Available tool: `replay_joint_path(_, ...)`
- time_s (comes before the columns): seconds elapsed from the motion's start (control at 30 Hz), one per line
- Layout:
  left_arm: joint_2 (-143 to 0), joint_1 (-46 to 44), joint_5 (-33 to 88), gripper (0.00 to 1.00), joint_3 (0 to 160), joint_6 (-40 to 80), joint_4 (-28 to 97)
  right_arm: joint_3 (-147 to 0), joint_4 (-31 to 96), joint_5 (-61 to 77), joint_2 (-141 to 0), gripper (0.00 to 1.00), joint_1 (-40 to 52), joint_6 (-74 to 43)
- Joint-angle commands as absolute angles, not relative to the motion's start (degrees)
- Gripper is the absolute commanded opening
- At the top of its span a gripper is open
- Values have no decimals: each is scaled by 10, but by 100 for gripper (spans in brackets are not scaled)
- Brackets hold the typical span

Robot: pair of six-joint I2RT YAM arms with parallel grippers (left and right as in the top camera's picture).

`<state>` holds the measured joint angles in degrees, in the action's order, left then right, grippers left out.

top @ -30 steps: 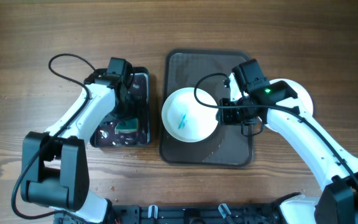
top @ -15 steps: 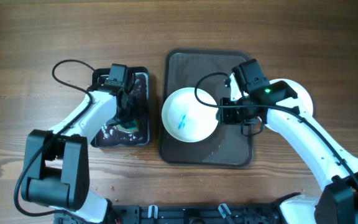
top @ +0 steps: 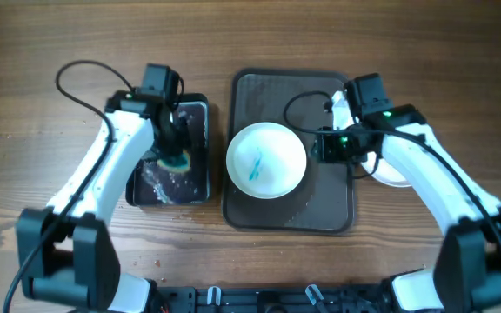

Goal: Clean dirty plates on tray and stack at the side
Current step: 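Scrub the held plate with the sponge in the left gripper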

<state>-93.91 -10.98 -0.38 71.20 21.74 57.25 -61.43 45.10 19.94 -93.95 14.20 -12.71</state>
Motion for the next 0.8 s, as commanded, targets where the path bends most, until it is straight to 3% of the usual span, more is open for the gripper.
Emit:
replay_joint_path(0.0, -918, -112, 108, 4, 734, 219, 573, -621, 431, 219, -992, 44, 145, -105)
replay_joint_path(0.23, -924, -133, 152, 4, 733, 219, 544, -621, 366, 219, -1049, 45, 173, -92)
replay_joint_path(0.27, -927, -140, 152, 4, 733, 219, 540, -621, 359, 218, -1056, 40, 180, -93)
replay_joint_path(0.3, -932, -147, 152, 4, 733, 221, 535, -621, 354, 210, -1063, 23, 188, -100)
replay_joint_path(0.4, -950, -170, 162, 4, 733, 234, 522, -621, 357, 141, -1067, 4, 202, -156)
replay_joint_path(0.67, -1044, -257, 187, 4, 733, 277, 442, -621, 362, 111, -1067, 5, 204, -197)
replay_joint_path(0.7, -1049, -262, 187, 4, 733, 277, 440, -621, 360, 111, -1067, 8, 204, -197)
replay_joint_path(0.77, -1058, -272, 187, 4, 733, 277, 434, -621, 359, 111, -1067, 4, 204, -197)
